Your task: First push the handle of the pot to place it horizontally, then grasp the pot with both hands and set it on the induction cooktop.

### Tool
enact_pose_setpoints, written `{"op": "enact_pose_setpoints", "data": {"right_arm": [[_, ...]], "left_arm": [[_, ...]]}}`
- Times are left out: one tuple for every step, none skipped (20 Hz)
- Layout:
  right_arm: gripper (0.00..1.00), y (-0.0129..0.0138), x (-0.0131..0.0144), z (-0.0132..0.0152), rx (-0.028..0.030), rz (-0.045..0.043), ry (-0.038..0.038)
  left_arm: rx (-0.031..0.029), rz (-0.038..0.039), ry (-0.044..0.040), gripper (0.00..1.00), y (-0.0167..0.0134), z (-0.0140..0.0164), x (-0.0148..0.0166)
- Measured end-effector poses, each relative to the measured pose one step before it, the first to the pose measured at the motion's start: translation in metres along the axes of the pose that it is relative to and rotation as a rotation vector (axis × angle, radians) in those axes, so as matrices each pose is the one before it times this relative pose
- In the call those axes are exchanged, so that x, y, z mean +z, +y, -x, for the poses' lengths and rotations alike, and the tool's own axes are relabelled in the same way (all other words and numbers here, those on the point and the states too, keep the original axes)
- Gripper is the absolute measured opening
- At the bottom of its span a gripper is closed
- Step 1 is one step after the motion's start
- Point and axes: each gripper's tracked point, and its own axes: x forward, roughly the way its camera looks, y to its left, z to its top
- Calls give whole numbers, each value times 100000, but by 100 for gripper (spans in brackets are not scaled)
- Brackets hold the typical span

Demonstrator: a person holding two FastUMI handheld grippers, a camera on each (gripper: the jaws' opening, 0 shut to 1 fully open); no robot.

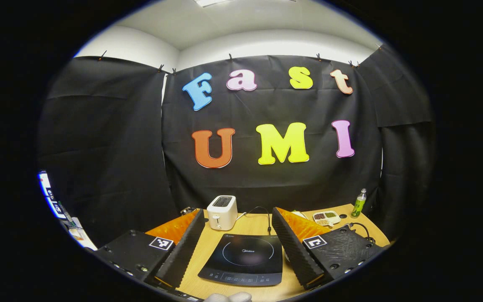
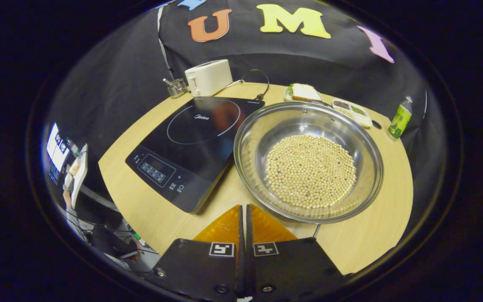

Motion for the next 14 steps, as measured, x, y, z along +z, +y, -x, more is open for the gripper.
{"op": "enact_pose_setpoints", "data": {"right_arm": [[4,-10,-220,41,305,-826,566],[0,-166,-172,22,171,-506,699],[3,-243,-219,95,-379,-70,282],[0,-342,-218,25,-546,-65,633],[4,-258,-463,-15,-496,-414,737],[4,-363,-308,103,-402,-1095,434],[1,-415,-394,104,-239,-964,652],[3,-578,-394,171,-746,-985,575],[0,-627,-265,127,-838,-1083,119],[0,-579,-96,185,-797,-1077,-168],[0,-593,-46,160,-837,-1352,-318],[3,-518,-2,118,-553,-1065,-145],[3,-684,-4,105,-900,-921,-19],[3,-630,17,71,-1032,-567,-205]], "left_arm": [[-198,150,-208,96,49,-35,36],[-438,174,-89,96,-183,72,111],[-436,204,-183,96,-117,41,57],[-324,86,-28,96,-102,-108,-111],[-227,24,-199,96,-36,-6,134],[-160,100,-1,96,-76,-32,26],[-159,311,-130,96,-24,-24,-3],[-146,300,-134,96,-109,-53,15],[-101,168,-321,96,-21,-92,46],[120,-32,-202,96,-52,129,183],[137,98,-177,96,-23,48,7],[-226,124,64,96,12,-179,-20],[133,29,132,96,-52,-123,-117],[-313,9,342,96,-148,-8,-73]]}}
